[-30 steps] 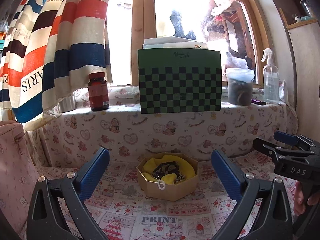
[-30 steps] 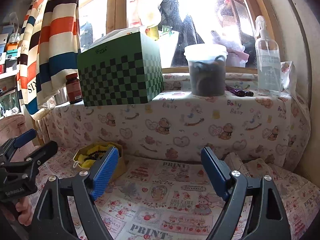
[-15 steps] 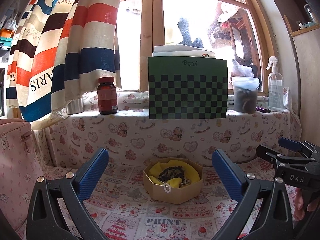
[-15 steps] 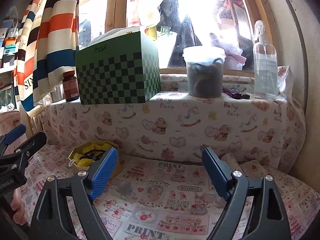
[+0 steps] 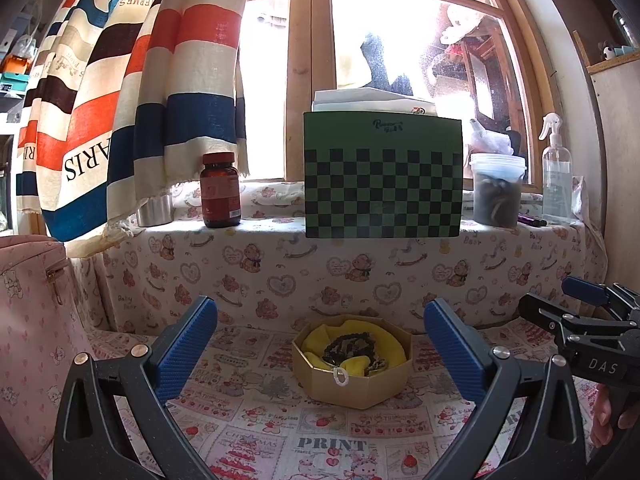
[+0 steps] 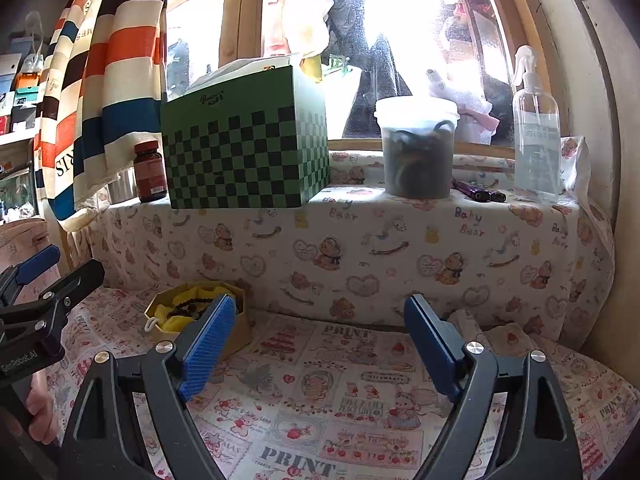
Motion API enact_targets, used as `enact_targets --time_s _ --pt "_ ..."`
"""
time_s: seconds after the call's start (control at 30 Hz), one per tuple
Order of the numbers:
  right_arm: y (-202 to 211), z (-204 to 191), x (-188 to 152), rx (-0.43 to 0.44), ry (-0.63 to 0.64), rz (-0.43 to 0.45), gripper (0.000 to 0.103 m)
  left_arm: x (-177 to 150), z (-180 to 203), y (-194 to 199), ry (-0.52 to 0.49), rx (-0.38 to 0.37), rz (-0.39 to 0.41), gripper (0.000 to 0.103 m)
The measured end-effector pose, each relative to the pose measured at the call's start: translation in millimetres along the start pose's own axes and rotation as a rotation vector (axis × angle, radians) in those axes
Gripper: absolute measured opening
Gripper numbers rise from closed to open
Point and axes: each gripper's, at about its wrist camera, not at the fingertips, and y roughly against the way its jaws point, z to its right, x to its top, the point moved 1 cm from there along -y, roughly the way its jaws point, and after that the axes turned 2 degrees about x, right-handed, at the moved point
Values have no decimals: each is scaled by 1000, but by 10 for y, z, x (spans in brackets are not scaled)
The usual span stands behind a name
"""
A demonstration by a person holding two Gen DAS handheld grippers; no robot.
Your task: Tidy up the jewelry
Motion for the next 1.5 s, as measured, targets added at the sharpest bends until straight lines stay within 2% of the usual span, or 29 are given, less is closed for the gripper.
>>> enact_targets --time_s 0.4,1.5 --pt "-18 -35 -13 7 12 -10 88 -8 -100 -98 46 4 -42 102" --pt "-24 -27 -16 6 13 -9 88 6 -9 -21 1 14 -4 103"
